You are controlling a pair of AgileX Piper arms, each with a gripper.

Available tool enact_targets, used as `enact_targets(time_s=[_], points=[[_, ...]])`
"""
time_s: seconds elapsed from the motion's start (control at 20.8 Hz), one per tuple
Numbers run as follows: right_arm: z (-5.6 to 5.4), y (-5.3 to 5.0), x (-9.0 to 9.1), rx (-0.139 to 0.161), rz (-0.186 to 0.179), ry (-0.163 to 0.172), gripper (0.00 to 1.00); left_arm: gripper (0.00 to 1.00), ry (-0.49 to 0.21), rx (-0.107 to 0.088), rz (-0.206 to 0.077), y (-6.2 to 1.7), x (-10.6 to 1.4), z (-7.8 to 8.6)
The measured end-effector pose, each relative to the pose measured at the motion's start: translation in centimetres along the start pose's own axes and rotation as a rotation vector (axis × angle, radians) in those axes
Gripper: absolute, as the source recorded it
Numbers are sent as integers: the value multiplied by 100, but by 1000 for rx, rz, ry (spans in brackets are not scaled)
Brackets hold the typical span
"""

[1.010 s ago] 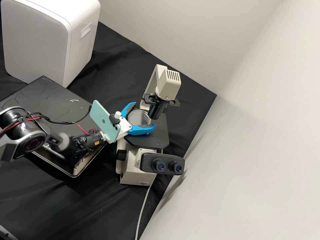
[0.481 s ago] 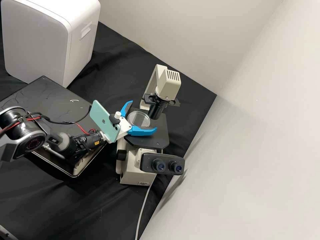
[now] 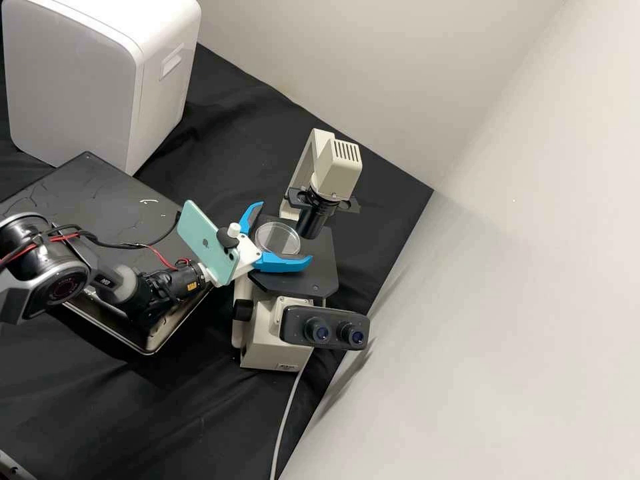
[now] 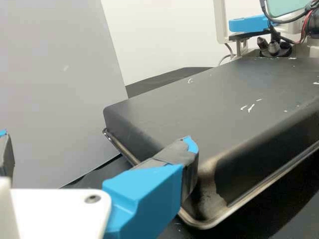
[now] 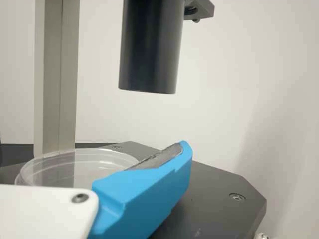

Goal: Place the petri dish on the microscope

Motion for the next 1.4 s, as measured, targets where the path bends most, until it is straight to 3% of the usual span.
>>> enact_targets(time_s=[0.29, 0.63, 0.77, 0.91, 1.01, 1.4], points=[[-28, 22, -77, 3, -21, 5, 100, 100, -2, 0, 0, 0, -1, 3], [-45, 107, -391, 45, -82, 29, 100, 100, -2, 0, 0, 0, -1, 3], [-44, 185, -525, 92, -77, 18, 100, 100, 0, 0, 0, 0, -1, 2], [-46, 271, -634, 119, -72, 15, 100, 100, 0, 0, 0, 0, -1, 2], [-79, 317, -708, 133, -75, 33, 100, 100, 0, 0, 0, 0, -1, 2], [-153, 407, -980, 150, -75, 58, 100, 100, 1, -1, 0, -1, -1, 0]])
